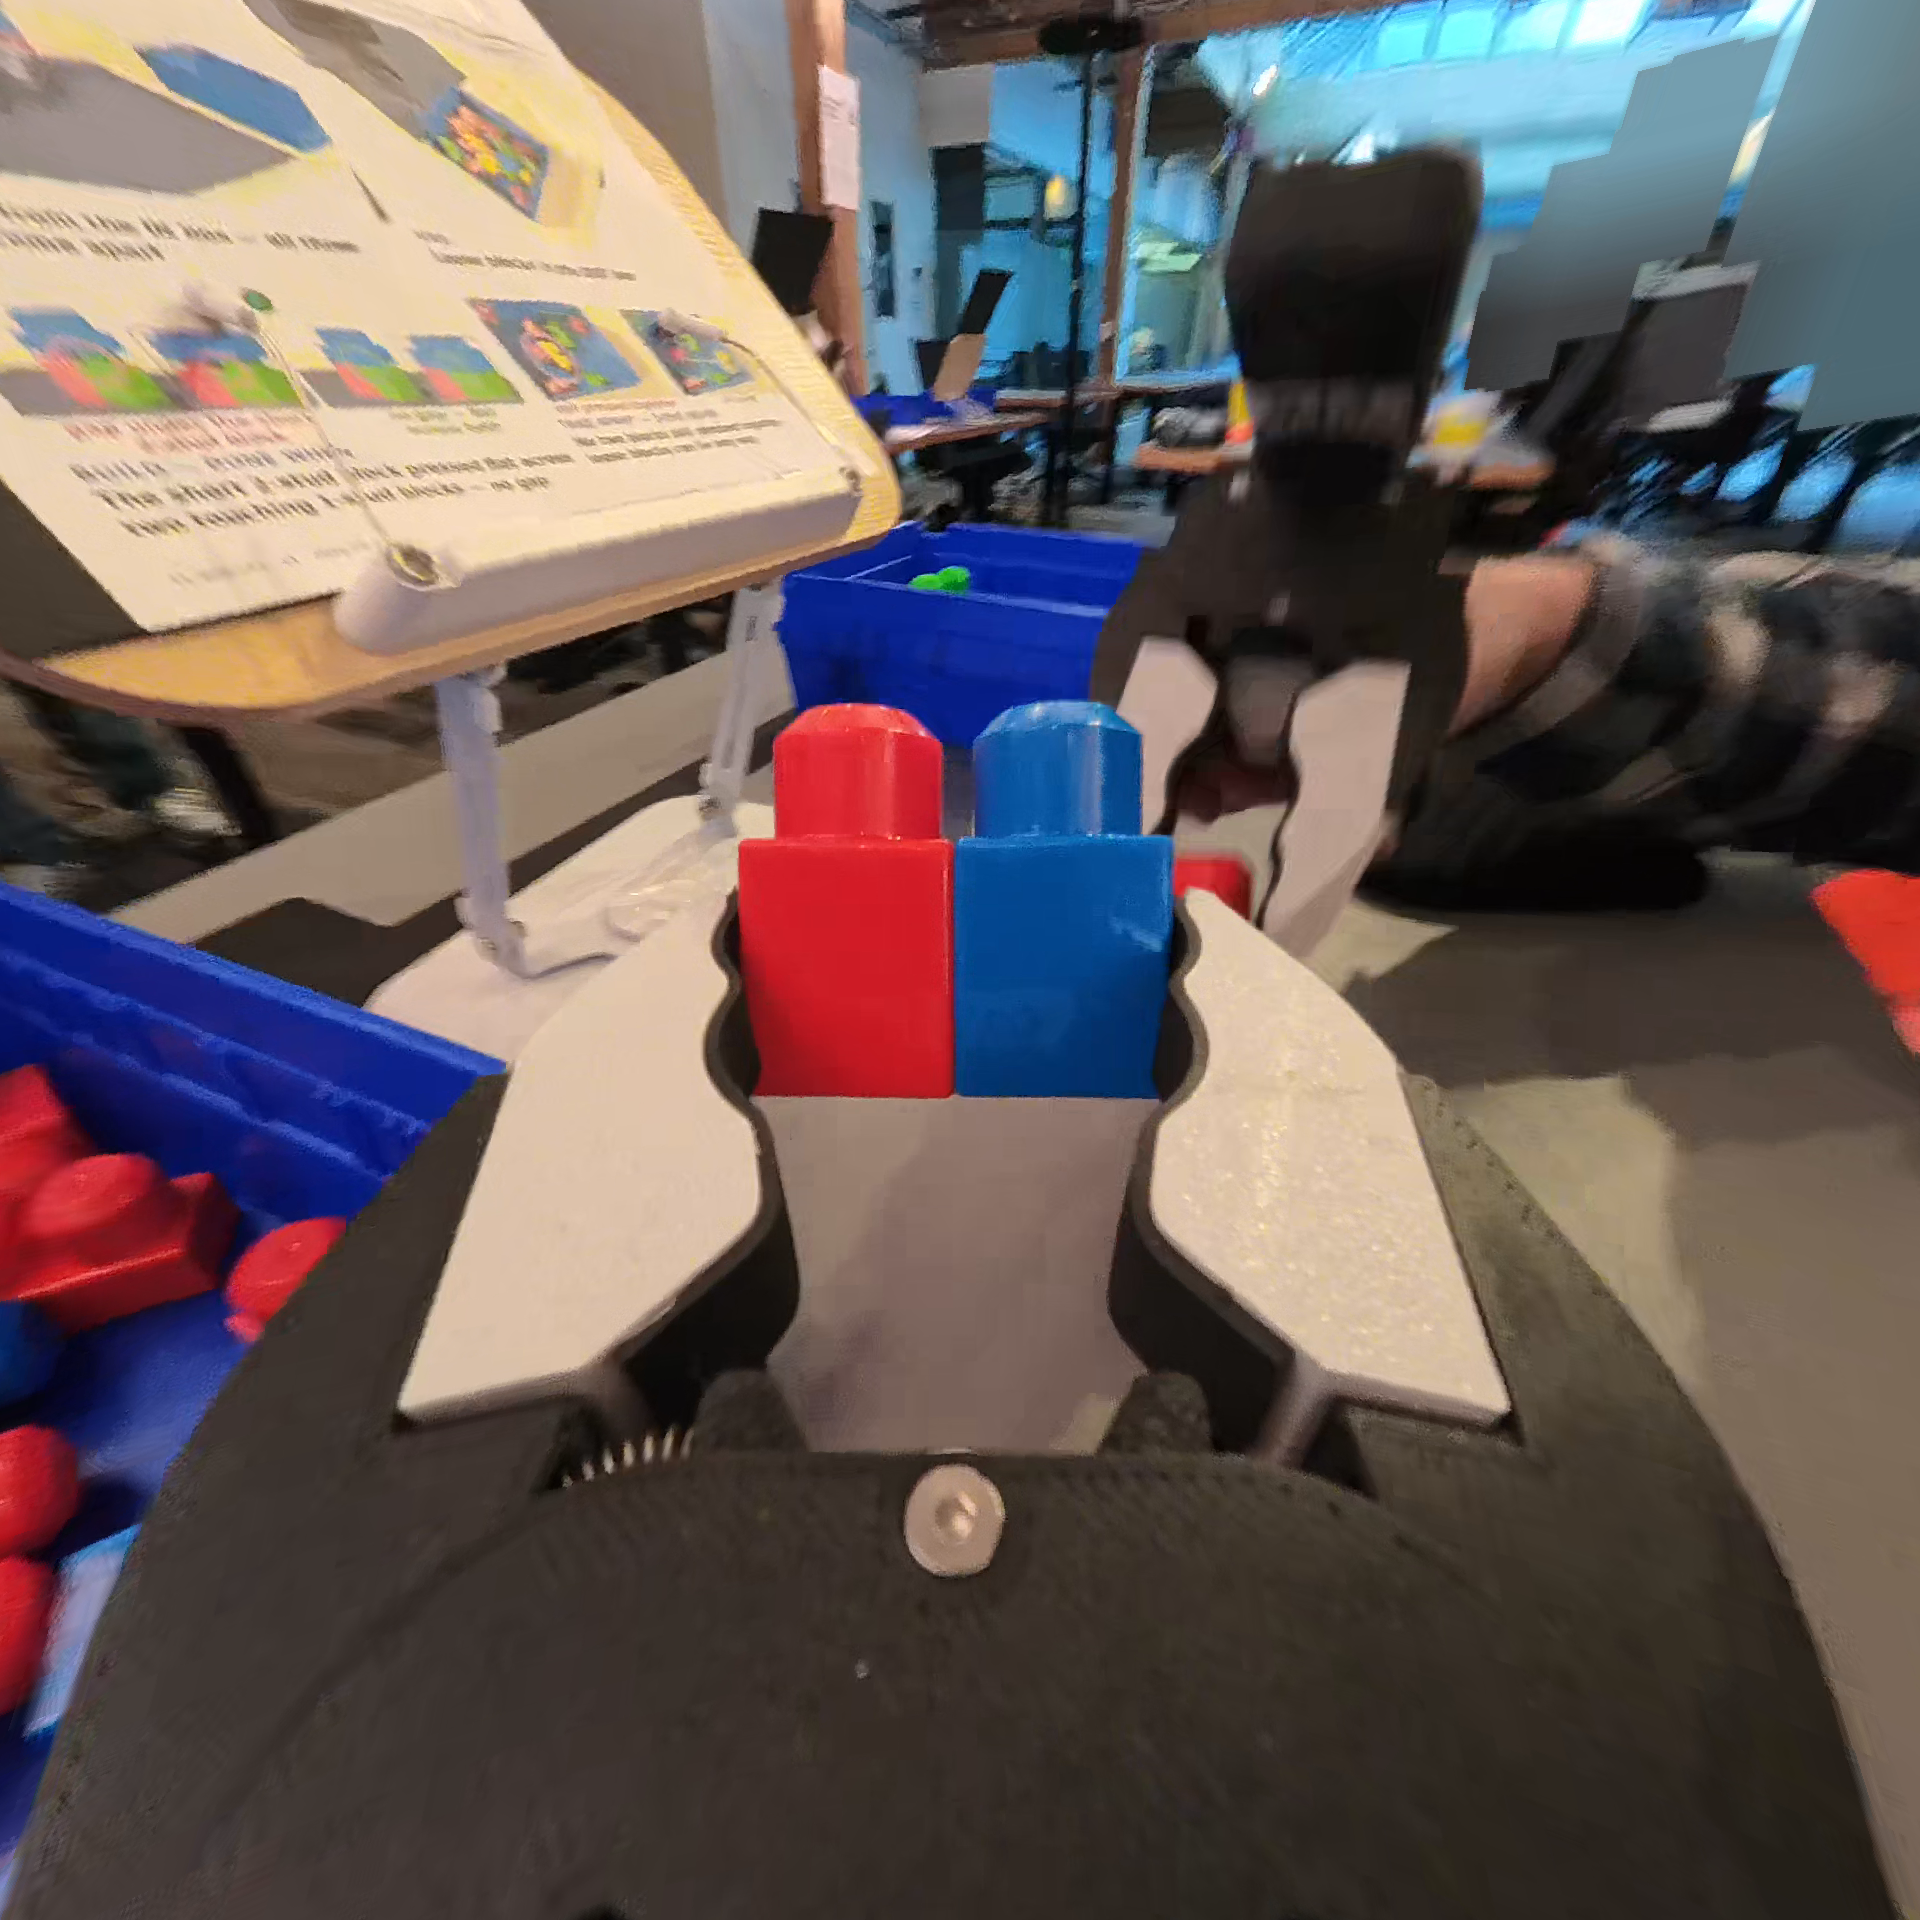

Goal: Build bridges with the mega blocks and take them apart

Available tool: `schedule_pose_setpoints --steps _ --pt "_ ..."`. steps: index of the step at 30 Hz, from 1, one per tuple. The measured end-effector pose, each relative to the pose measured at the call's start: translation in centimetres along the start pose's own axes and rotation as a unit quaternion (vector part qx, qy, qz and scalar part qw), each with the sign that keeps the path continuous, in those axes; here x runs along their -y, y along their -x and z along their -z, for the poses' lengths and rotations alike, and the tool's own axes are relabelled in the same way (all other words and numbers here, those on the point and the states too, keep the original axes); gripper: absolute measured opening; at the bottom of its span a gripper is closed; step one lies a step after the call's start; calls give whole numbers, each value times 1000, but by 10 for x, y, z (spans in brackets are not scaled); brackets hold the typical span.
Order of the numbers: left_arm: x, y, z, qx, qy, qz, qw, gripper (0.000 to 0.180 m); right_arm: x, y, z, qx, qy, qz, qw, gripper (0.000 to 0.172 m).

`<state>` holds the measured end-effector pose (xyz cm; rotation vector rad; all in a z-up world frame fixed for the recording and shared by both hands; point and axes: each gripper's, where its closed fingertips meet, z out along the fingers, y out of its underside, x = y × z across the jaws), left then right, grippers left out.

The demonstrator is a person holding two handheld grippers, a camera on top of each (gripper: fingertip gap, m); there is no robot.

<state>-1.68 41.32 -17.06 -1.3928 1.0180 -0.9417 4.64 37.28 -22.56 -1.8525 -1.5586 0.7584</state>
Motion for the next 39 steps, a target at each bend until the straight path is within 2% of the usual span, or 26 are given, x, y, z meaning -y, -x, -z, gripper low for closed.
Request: schedule_pose_setpoints --steps 2,6,12,16,21,27,34,39 --pt "1 2 -3 44 25 -57 997 74 28 -4 22 10 -91 -60 994 34" --pt "13 -1 -10 119 67 -171 976 74 65 -17 50 17 -211 -154 965 34" --pt "31 -3 -18 205 123 -302 923 74 96 -24 66 66 -304 -237 920 34" --pt "35 -5 -25 221 147 -346 900 74 99 -24 61 52 -299 -239 923 34" --pt "40 -10 -31 217 155 -370 890 74 102 -22 62 48 -300 -225 926 34" --pt "49 -15 -37 210 147 -377 890 73 105 -19 68 44 -297 -198 933 34" --pt "58 -16 -42 226 134 -384 885 73 110 -19 76 31 -329 -204 921 35" --pt "59 -17 -45 231 139 -387 882 73 108 -21 74 -15 -327 -176 928 35"
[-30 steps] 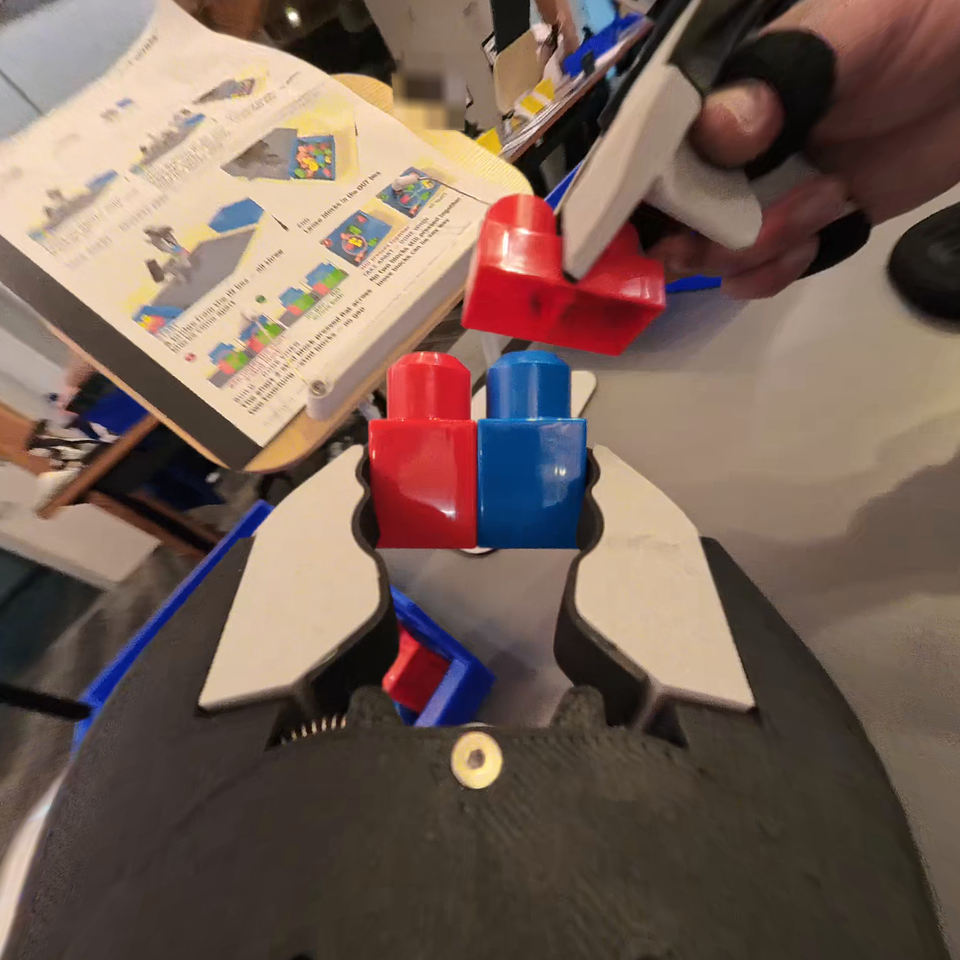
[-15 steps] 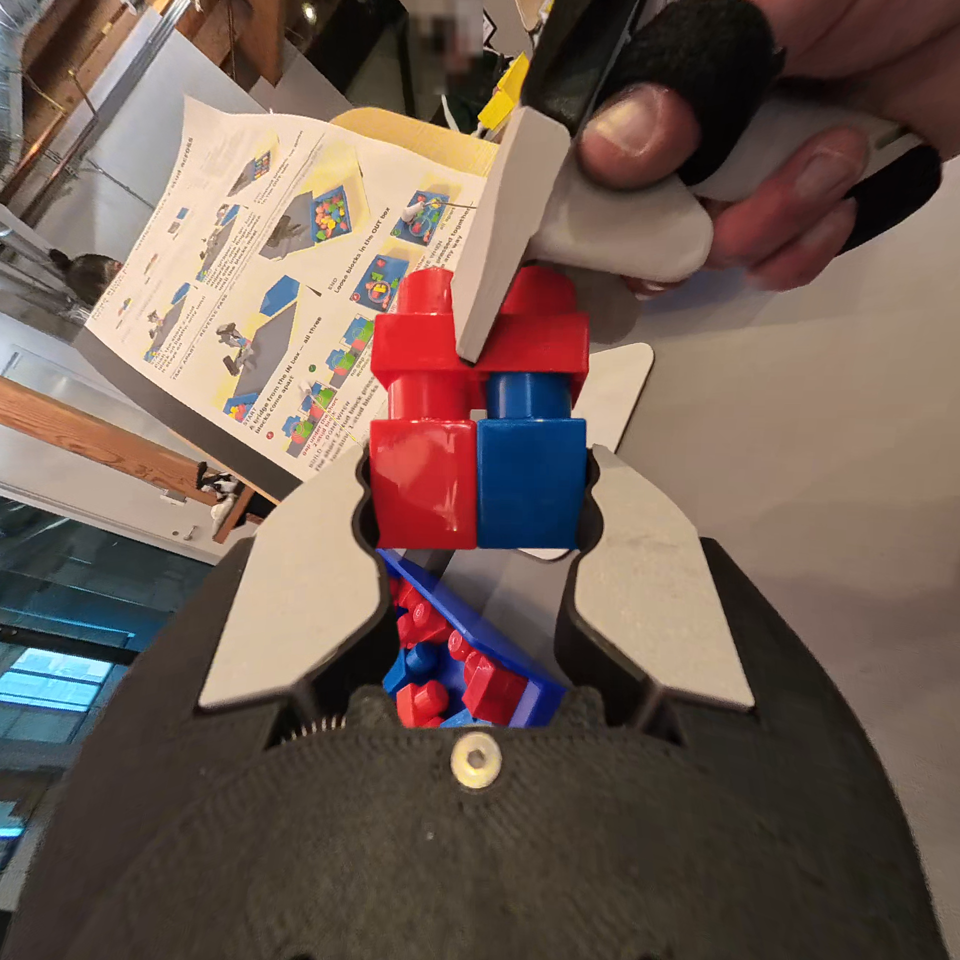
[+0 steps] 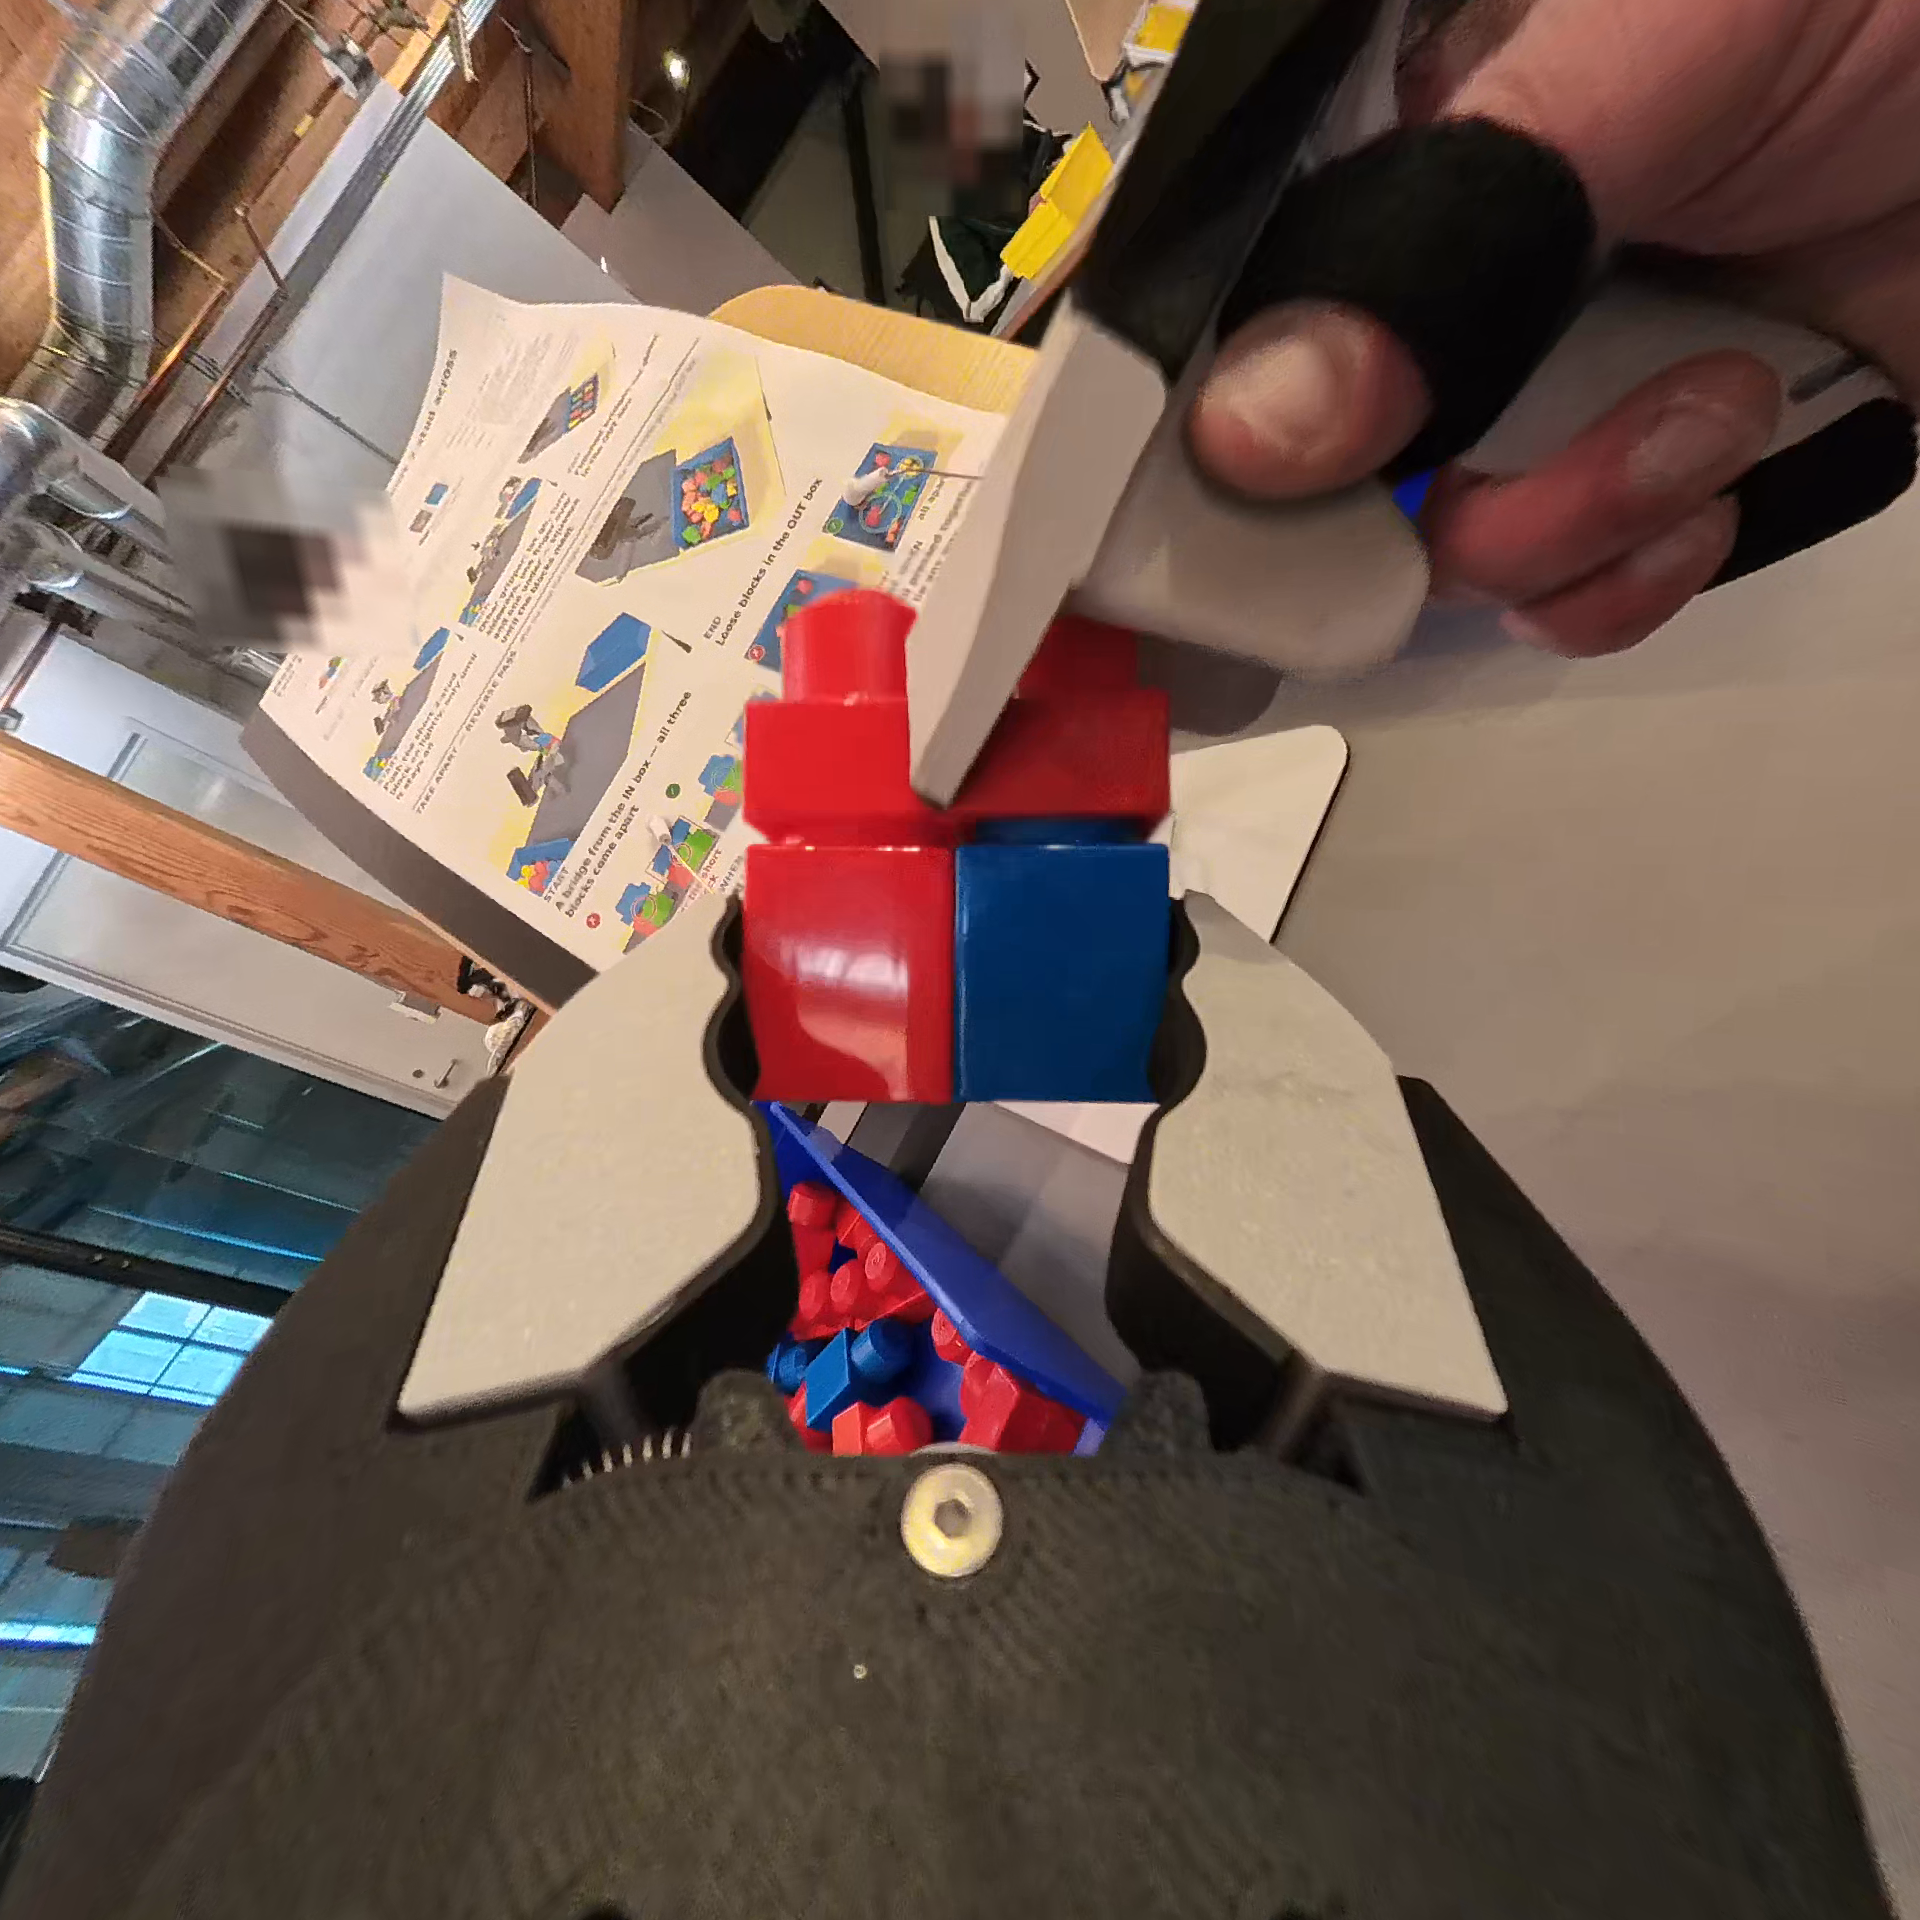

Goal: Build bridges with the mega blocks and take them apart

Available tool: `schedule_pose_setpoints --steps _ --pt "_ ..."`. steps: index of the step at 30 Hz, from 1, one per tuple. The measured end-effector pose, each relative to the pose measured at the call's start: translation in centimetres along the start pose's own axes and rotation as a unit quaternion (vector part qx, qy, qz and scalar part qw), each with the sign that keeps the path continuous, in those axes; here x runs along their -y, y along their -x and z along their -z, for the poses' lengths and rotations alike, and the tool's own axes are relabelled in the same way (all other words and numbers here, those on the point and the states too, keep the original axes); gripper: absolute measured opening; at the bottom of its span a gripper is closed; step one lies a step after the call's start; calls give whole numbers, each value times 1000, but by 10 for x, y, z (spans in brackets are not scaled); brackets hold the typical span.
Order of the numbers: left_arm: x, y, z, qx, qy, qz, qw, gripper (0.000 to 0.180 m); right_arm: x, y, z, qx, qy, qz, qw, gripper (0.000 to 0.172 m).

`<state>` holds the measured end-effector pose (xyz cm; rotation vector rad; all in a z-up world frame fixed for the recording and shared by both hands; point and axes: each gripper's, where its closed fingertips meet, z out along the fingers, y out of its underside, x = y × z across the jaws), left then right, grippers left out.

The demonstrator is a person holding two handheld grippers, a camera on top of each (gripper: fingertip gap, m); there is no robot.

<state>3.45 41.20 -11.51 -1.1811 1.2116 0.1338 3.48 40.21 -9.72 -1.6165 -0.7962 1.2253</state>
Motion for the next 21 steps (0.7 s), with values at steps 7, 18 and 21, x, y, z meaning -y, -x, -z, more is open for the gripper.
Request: schedule_pose_setpoints --steps 7,18,21 --pt "1 3 -4 7 6 14 1000 73 5 -3 -1 -13 -18 12 1000 35" --pt "42 32 25 -280 -267 514 766 74 39 31 26 -87 8 444 892 118" --pt "59 28 36 -376 -323 583 644 74 33 39 16 -107 50 547 828 124"
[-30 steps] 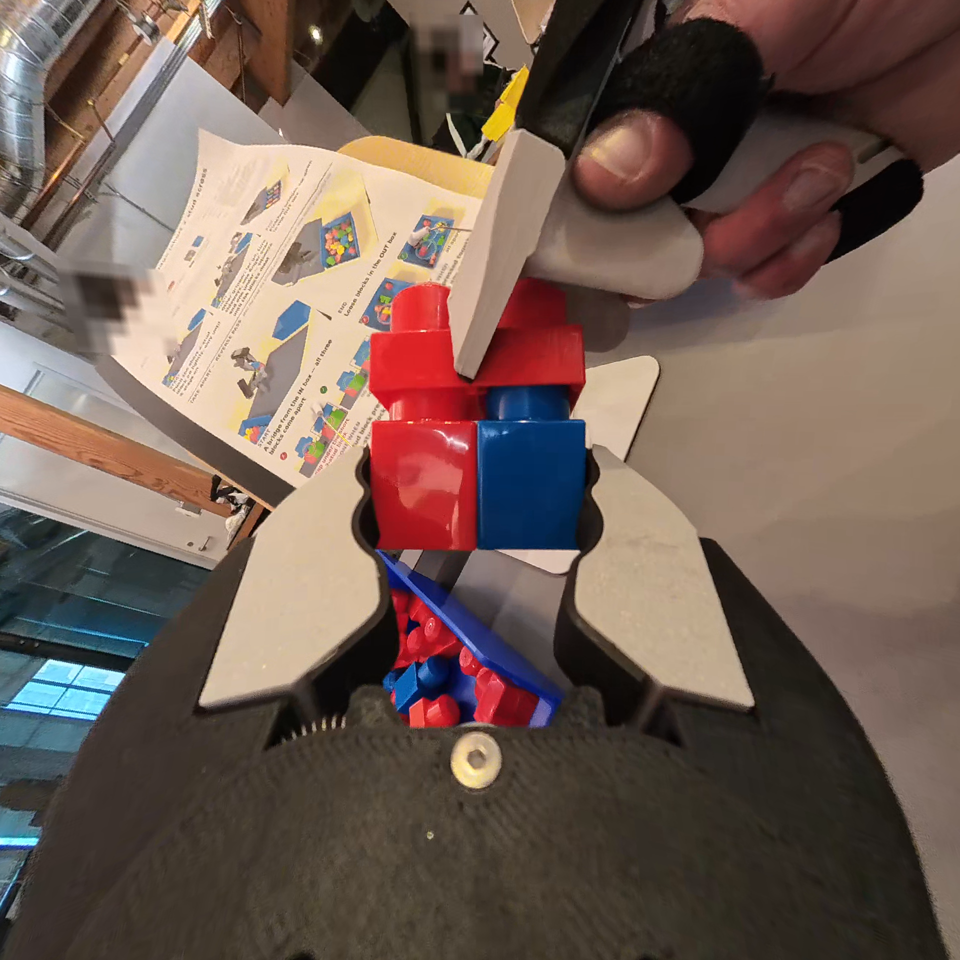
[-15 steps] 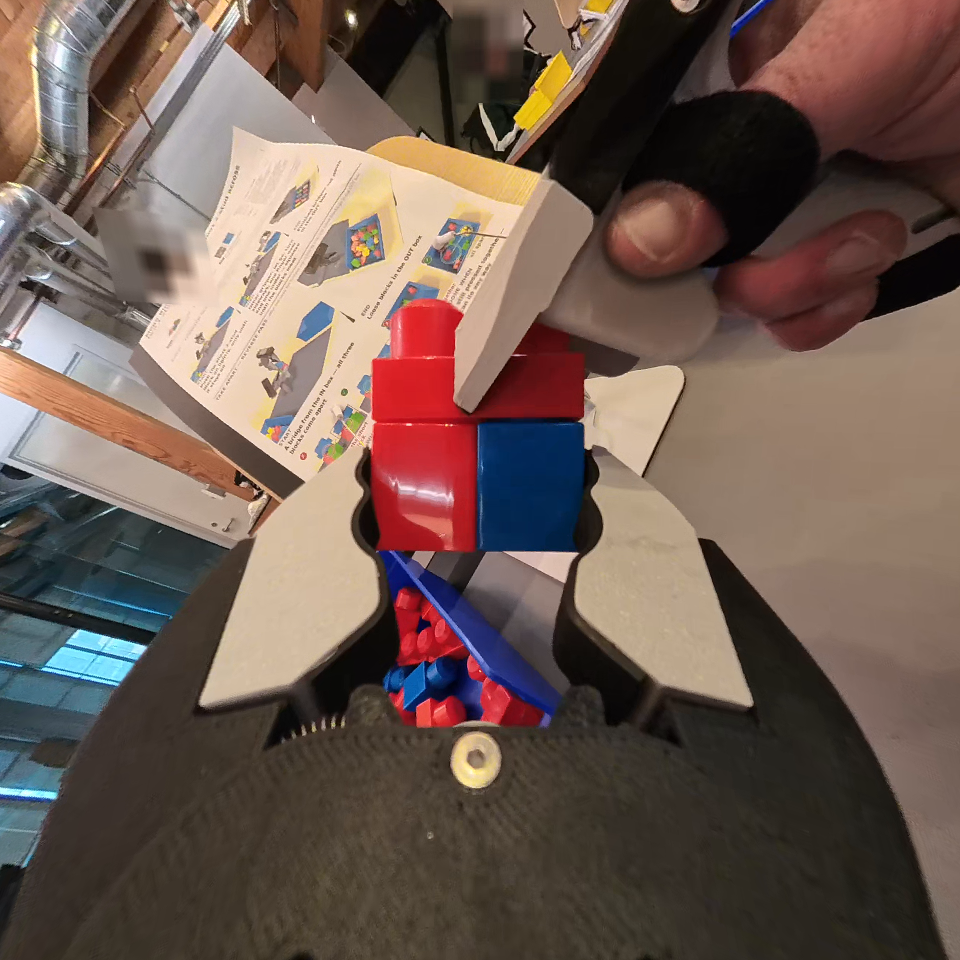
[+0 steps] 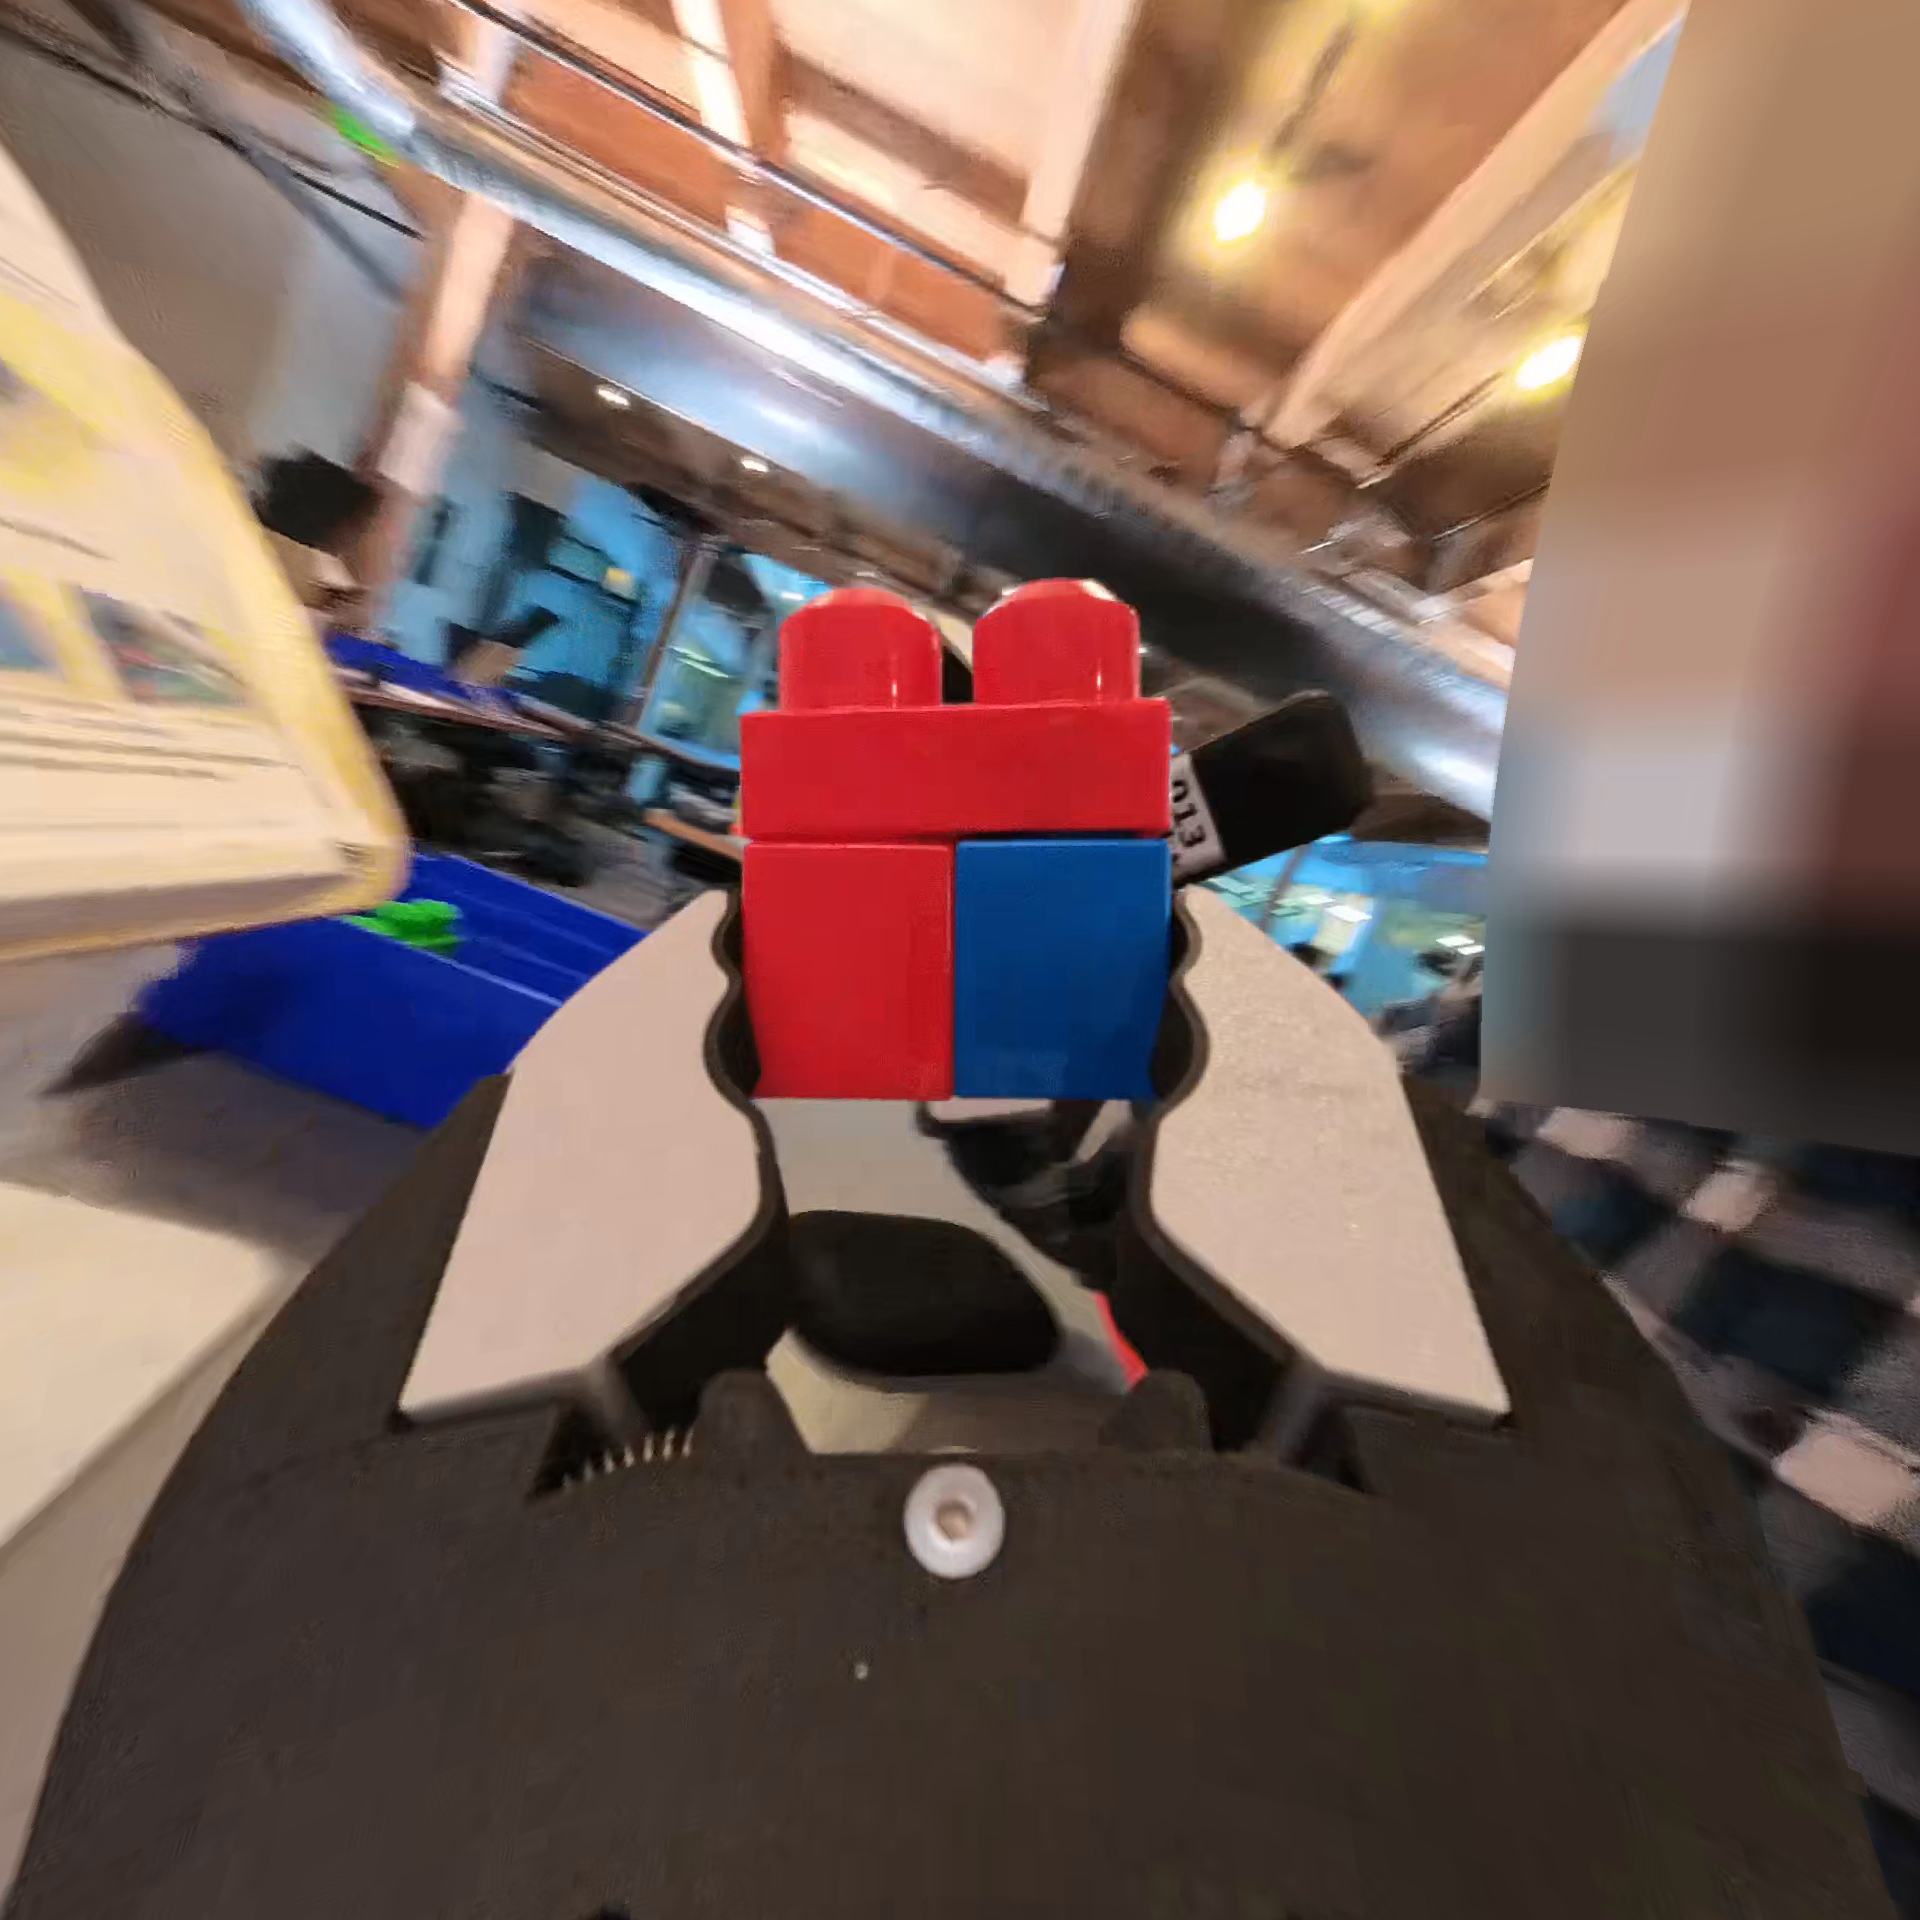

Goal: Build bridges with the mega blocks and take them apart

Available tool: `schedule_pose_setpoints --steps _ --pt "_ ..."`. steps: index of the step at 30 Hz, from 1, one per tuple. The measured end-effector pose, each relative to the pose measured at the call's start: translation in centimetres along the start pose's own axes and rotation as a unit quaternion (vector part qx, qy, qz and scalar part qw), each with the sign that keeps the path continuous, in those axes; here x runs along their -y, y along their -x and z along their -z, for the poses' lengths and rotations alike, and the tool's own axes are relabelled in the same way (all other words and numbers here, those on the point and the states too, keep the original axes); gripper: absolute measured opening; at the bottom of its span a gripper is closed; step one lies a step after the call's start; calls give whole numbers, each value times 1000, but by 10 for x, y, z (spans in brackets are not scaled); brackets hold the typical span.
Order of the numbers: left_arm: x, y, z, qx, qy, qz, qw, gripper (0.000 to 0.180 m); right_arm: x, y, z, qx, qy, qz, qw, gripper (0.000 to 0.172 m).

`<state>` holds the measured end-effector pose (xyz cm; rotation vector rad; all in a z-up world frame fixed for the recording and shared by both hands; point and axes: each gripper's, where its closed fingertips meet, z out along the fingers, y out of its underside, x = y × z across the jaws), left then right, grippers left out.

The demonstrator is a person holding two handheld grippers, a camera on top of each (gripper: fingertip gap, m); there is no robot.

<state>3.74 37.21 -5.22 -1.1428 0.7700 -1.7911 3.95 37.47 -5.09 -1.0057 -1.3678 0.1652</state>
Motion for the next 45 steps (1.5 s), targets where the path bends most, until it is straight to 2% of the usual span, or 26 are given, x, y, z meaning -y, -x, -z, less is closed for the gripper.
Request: schedule_pose_setpoints --steps 2,4,7,9,11,13,21,24,26,27,29,30,35,45 --pt "-10 -2 -9 -12 -2 19 1000 74 6 2 -3 3 7 44 999 126" --pt "-20 -12 -19 -59 0 45 997 74 10 3 -5 6 16 89 996 128" --pt "-25 -16 -26 -90 -5 63 994 74 8 9 -8 20 38 136 990 129" --pt "-25 -13 -28 -95 -19 74 993 74 10 11 -8 24 34 142 989 122" --pt "-27 -14 -31 -113 -20 85 990 74 6 13 -8 31 43 156 986 105" --pt "-29 -16 -33 -128 -19 94 987 74 8 14 -6 33 36 154 987 104" --pt "-36 -10 -34 -142 -21 108 984 75 -6 18 -5 60 90 155 982 99" --pt "-38 -9 -32 -149 -21 107 983 75 -7 20 -5 65 80 151 983 101" --pt "-39 -7 -33 -146 -22 107 983 75 -7 17 -4 63 72 147 984 107" --pt "-36 -8 -32 -155 -30 110 981 75 -5 9 -2 42 60 142 987 130" --pt "-29 -14 -29 -172 -47 101 979 76 -16 0 2 31 81 132 987 132" --pt "-28 -15 -28 -171 -46 96 980 76 -21 -1 3 33 88 127 987 131" --pt "-32 -20 -36 -189 -36 107 976 74 -23 7 2 48 88 150 984 104" --pt "-39 -17 -39 -211 -54 129 967 73 -36 11 10 67 124 143 980 100"
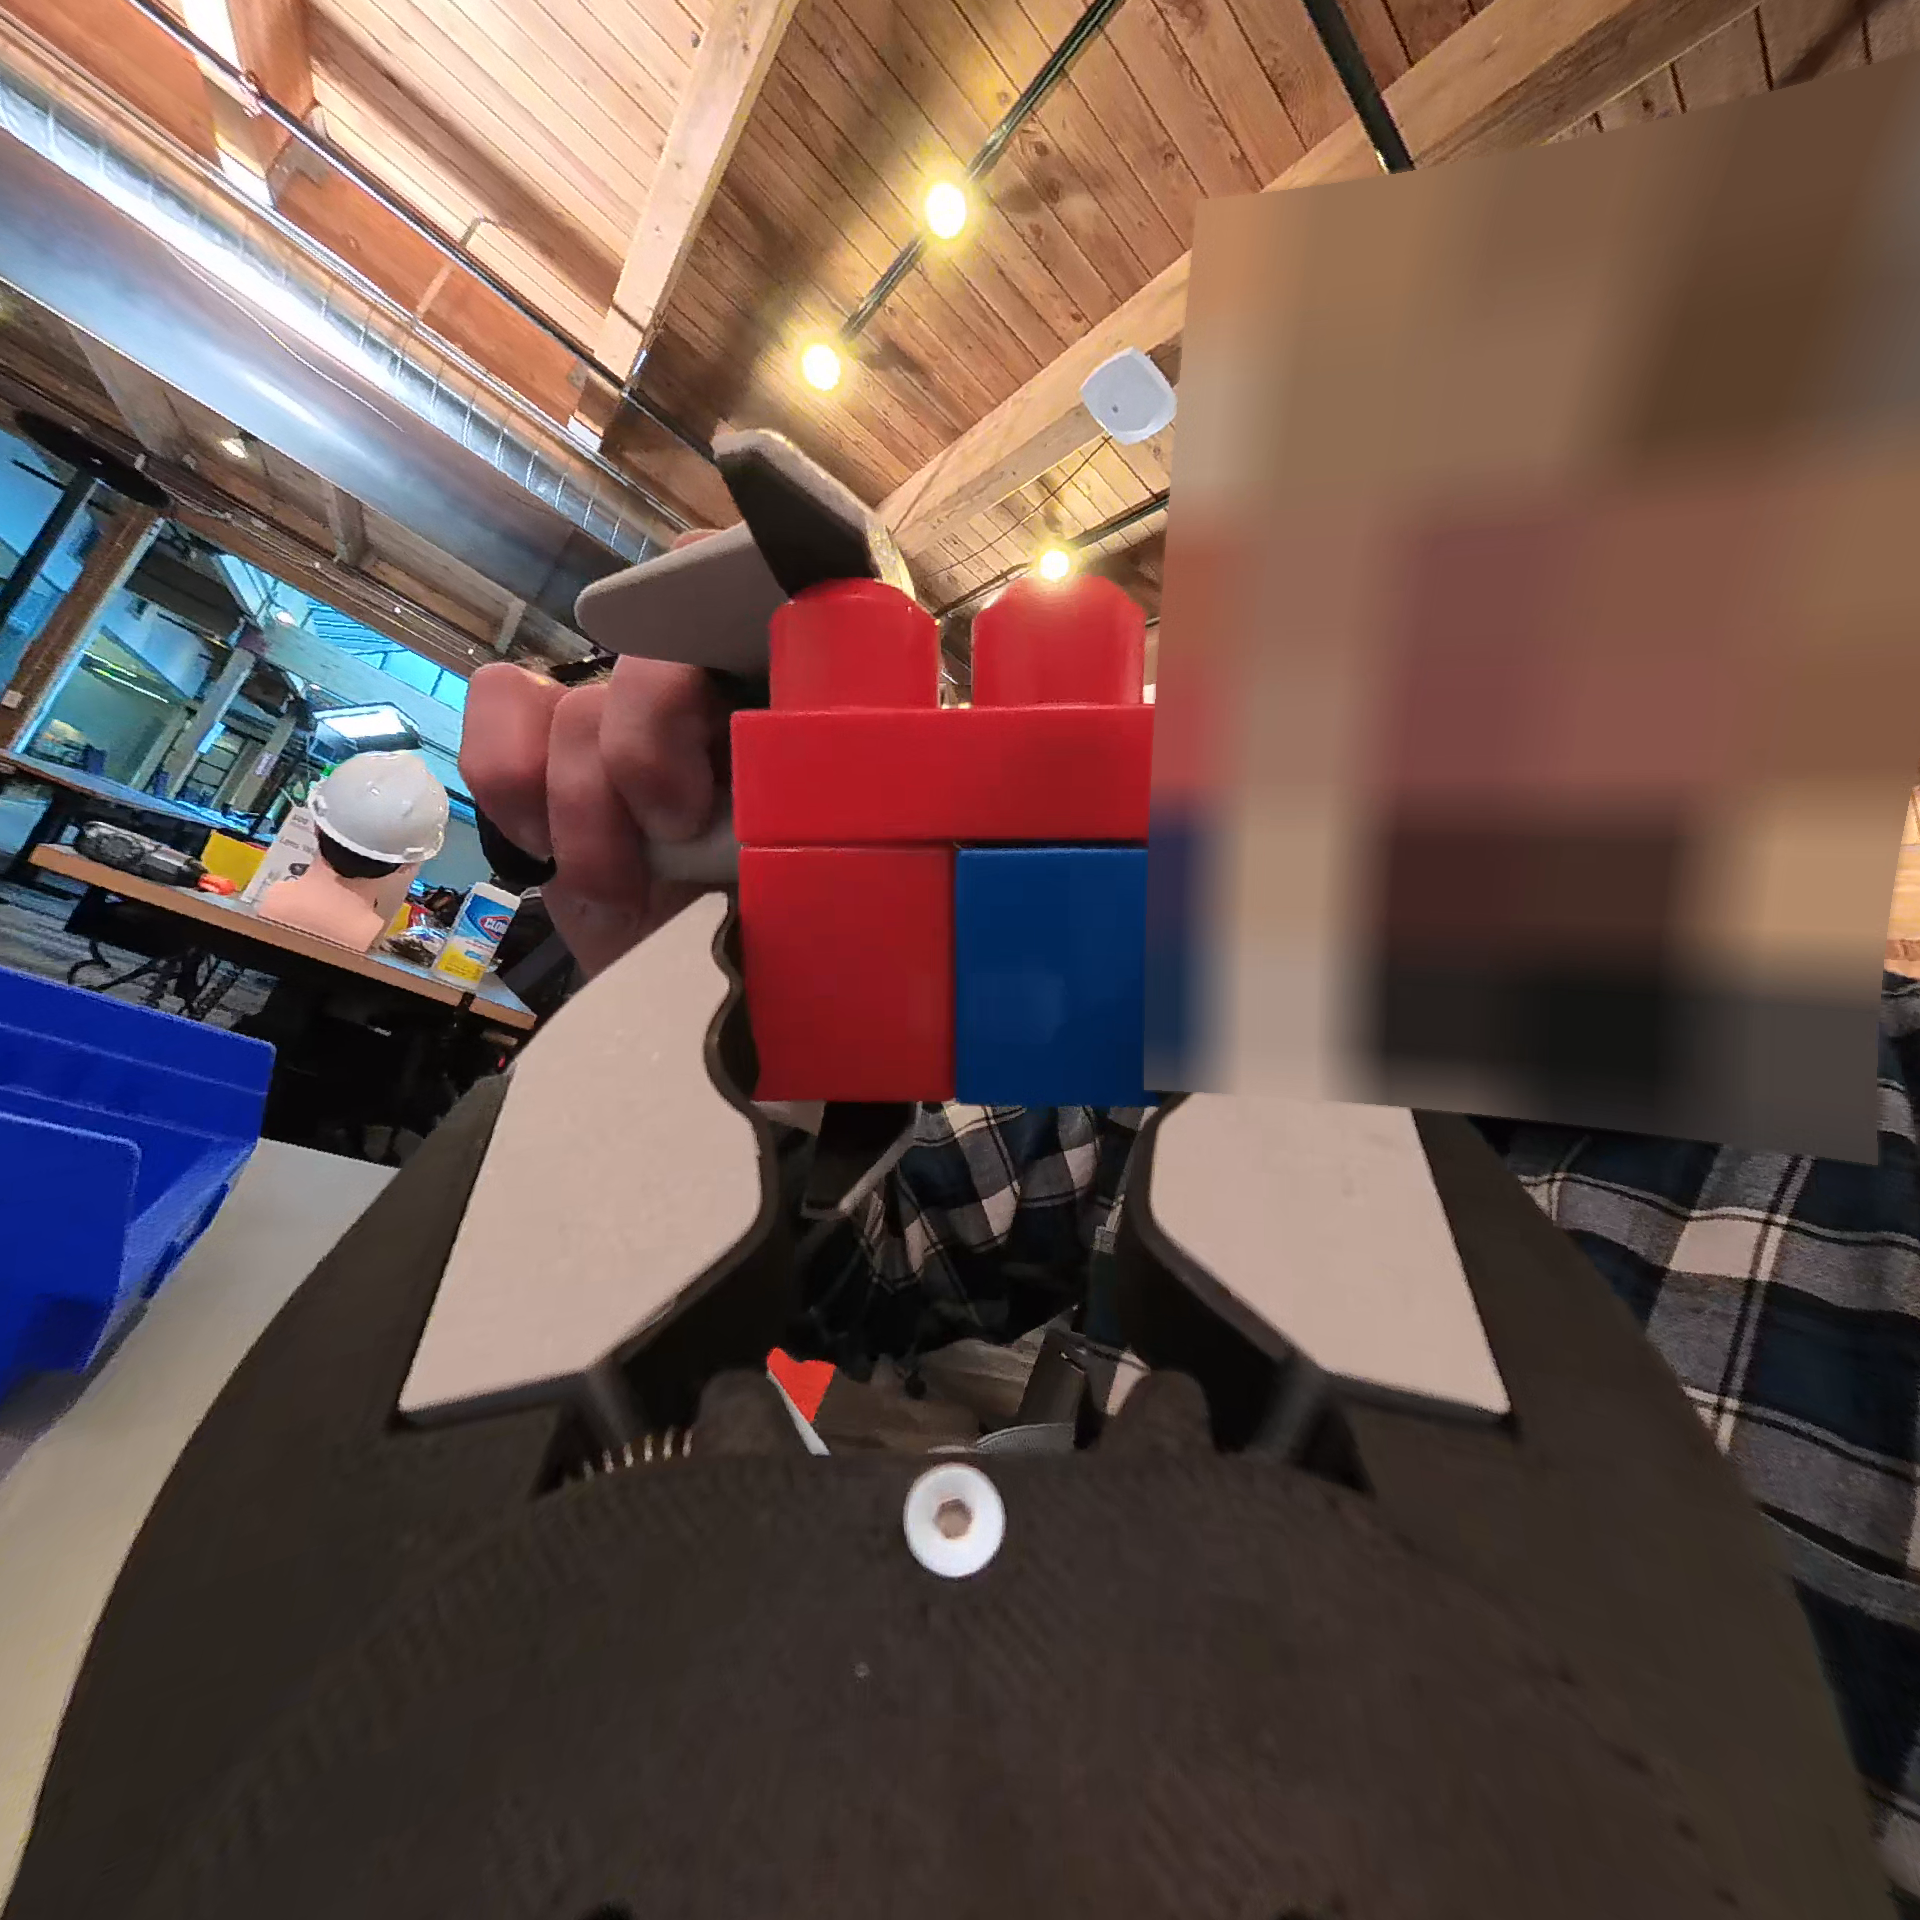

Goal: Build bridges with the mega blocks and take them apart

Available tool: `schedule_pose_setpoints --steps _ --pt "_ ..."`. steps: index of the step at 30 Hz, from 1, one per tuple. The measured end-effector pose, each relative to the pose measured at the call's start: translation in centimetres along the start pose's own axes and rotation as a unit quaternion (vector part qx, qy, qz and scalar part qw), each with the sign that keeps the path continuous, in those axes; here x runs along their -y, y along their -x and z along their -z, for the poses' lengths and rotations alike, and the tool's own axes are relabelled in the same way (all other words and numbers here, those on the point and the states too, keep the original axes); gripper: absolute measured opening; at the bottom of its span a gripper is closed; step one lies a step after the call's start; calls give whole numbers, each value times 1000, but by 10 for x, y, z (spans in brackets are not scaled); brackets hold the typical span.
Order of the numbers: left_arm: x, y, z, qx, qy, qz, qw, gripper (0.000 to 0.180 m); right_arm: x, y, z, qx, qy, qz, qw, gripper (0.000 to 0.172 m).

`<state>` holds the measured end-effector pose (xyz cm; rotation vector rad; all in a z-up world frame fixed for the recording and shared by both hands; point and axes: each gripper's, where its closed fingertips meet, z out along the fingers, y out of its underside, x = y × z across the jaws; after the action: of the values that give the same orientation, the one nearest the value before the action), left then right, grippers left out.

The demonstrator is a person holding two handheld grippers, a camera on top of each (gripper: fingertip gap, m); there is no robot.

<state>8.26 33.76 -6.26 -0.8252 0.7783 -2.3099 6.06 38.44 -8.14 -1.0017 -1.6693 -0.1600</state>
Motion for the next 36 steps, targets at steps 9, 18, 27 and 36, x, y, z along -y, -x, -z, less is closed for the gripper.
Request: schedule_pose_setpoints --steps 9,18,27,36 --pt "-7 17 15 95 105 -51 989 74 7 0 29 46 -87 -6 995 101" --pt "6 30 5 153 74 -48 984 73 17 1 9 -37 -70 0 997 137" --pt "-13 41 -7 141 62 -23 988 74 13 3 -2 -41 -61 -29 997 117" --pt "-18 46 -11 120 73 -6 990 74 7 7 1 -18 -46 -25 998 116"
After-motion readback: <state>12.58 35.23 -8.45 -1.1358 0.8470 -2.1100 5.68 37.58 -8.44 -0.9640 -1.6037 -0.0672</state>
